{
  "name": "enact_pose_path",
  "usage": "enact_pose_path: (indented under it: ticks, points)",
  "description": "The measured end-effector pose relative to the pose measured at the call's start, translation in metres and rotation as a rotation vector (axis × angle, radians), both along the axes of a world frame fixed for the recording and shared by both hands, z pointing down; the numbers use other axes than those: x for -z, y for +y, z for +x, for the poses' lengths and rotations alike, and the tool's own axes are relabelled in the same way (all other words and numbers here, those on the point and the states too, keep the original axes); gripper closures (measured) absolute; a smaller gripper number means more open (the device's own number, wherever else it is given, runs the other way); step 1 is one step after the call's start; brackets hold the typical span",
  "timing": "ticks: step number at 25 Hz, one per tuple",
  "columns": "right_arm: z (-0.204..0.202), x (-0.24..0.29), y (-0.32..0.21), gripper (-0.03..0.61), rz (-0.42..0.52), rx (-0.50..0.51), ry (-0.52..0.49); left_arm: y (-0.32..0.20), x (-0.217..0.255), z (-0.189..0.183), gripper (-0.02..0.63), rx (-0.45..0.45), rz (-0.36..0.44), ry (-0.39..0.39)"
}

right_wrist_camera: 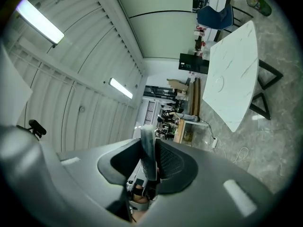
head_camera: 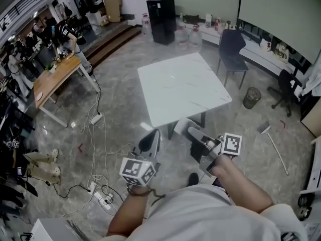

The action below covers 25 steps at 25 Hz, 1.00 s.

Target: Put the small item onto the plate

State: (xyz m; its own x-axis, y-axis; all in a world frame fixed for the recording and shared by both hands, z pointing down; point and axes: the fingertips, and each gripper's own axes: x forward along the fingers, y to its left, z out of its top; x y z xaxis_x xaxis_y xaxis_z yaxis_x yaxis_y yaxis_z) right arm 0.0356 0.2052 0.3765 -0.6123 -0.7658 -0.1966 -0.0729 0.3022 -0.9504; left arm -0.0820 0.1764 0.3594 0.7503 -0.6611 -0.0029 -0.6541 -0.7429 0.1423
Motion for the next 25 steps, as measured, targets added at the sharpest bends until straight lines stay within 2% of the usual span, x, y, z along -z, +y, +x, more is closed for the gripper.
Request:
enact_pose_path:
  ticks: [8,15,25]
  points:
    - [0.063,-0.004,-0.078,0.481,-0.006,0.062,0.023,-0.073,-0.002,0.064,0.607,0.058,-0.004,0.016]
    - [0.086,-0.002,-0.122,0.480,0.003,0.081,0.016,-0.117,-0.002,0.090,0.608,0.074,-0.004,0.009]
    - [0.102,-0.003,-0.192,0.480,-0.002,0.058,0.019,-0.195,-0.002,0.115,0.607,0.051,0.010,0.013]
